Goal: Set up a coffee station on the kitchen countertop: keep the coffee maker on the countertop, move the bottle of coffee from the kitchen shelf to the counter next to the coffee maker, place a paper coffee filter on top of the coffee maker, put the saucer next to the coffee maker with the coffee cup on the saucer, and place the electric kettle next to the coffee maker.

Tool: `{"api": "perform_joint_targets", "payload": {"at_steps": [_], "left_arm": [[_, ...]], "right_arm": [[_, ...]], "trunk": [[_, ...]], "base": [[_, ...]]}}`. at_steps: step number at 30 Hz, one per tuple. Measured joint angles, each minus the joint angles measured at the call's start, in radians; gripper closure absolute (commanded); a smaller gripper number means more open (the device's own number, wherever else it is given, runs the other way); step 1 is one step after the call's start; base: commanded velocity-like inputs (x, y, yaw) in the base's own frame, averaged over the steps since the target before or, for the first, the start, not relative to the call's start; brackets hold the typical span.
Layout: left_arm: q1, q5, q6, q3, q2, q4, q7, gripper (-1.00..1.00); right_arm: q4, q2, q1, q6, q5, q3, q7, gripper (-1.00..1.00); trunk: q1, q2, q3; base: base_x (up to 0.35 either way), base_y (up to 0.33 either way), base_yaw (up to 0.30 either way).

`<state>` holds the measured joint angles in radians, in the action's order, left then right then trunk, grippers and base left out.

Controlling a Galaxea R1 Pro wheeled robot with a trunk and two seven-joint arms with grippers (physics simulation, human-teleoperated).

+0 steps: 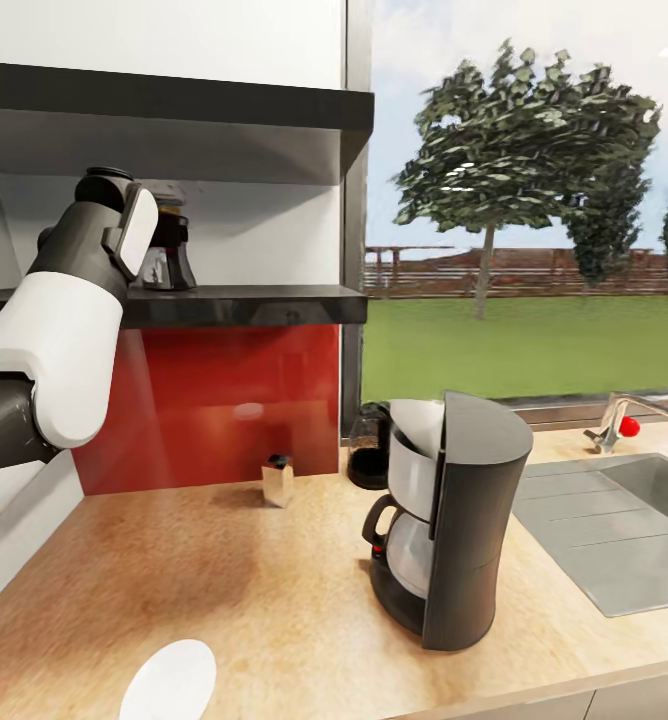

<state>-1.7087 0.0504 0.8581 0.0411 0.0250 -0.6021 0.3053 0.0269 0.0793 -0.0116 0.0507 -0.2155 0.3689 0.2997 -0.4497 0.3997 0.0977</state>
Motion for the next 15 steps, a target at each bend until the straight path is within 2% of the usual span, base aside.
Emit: {"api": "perform_joint_targets", "payload": {"at_steps": [15], "left_arm": [[0.001, 0.0, 0.0, -0.001, -0.001, 0.0, 0.0, -1.0]], "right_arm": [[-0.001, 0.004, 0.0, 0.0, 0.0, -0.002, 0.0, -1.0]], "trunk": [[0.0, 0.0, 0.0]], "base": [[0.0, 0.003, 0.0]]}}
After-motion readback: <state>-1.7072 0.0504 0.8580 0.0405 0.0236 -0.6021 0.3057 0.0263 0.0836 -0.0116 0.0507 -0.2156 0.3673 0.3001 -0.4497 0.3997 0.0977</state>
